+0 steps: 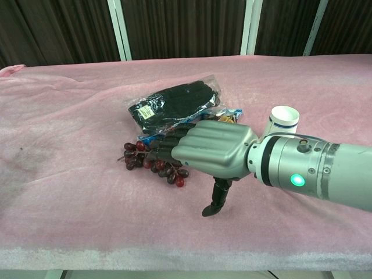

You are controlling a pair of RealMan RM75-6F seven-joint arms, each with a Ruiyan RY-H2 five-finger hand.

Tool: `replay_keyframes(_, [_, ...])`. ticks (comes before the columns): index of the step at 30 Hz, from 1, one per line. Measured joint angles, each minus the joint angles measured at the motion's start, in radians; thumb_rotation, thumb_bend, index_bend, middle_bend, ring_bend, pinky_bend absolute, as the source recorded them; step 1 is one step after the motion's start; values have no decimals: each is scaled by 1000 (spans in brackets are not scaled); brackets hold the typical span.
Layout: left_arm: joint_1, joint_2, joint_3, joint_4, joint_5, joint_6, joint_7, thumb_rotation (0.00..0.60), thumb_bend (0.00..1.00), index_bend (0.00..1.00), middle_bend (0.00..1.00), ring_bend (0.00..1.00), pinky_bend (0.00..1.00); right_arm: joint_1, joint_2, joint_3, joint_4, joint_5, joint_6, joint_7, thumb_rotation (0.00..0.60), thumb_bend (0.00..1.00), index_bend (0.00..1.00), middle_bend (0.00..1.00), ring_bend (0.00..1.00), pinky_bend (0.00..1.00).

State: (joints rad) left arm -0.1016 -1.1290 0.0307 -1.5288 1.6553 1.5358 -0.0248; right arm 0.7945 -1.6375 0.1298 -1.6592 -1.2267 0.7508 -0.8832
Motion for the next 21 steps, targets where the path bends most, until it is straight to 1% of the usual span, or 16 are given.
replay_keyframes(3, [2,-1,1,-1,1,2,5,600,400,0,0,0,48,13,9,5,-16,54,15,-8,600,215,0,0,0,0])
replay_keyframes(6, [3,-1,0,0,0,5,5,600,400,0,0,0,48,29,27,7,-38,83,34,-5,600,215,0,0,0,0])
replay_keyframes(11, [3,-1,-2,1,2,8,1,600,399,0,0,0,48,40,45,2,-52,100,51,-3,600,215,0,0,0,0])
replay_keyframes(13, [1,0,-2,1,5,7,-4,600,400,0,0,0,48,40,66,-5,-53,105,62,-15,600,216,0,0,0,0])
replay_keyframes(17, [2,3,0,2,9,9,-10,600,399,0,0,0,47,36,148,-23,-60,126,86,-40,600,219,0,0,0,0])
replay_keyframes(21, [3,2,1,4,6,7,-11,600,401,0,0,0,48,26,256,-44,-50,184,108,-49,600,220,0,0,0,0])
